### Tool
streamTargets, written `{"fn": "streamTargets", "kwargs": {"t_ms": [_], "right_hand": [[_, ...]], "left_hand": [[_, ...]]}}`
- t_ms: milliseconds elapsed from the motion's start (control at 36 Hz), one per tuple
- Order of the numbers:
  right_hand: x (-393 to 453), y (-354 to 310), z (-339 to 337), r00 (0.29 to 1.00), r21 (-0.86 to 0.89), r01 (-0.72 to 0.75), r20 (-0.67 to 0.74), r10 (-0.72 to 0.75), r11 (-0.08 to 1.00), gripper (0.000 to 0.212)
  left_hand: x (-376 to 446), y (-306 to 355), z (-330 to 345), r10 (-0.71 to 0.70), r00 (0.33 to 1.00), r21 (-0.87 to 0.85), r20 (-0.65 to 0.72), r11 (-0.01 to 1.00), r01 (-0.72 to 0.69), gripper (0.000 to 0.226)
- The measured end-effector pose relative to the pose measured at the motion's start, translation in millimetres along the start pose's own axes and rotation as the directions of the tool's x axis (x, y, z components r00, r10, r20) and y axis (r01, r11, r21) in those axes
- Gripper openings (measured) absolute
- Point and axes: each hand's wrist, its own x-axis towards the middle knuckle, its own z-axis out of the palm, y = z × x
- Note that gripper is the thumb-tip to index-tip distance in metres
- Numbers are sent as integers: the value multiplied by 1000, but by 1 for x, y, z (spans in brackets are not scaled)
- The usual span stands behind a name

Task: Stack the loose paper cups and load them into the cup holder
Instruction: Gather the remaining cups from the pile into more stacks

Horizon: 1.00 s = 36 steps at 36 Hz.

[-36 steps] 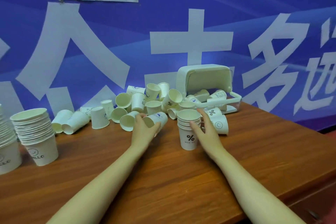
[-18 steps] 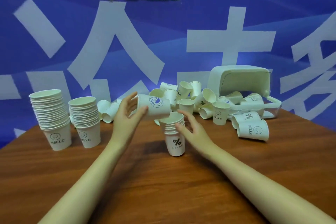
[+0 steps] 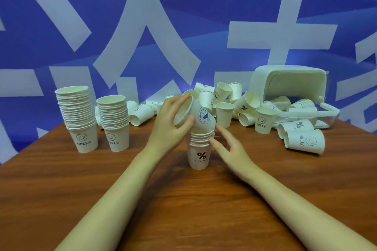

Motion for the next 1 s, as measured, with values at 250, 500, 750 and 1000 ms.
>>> {"fn": "streamTargets", "kwargs": {"t_ms": [250,500,750,1000], "right_hand": [[-5,-3,3,998,-89,-14,53,19,996,44],[-3,1,3,996,-42,-68,62,70,997,41],[5,-7,-66,982,-463,-133,-180,54,876,37],[-25,37,-209,858,-742,-513,-446,255,432,65]], "left_hand": [[2,-2,-9,121,983,229,137,962,-151,54],[-12,-18,12,-157,938,-93,310,977,194,49],[-26,-13,38,-305,909,-339,283,855,392,42],[-34,-8,45,-297,907,-393,298,828,400,70]]}}
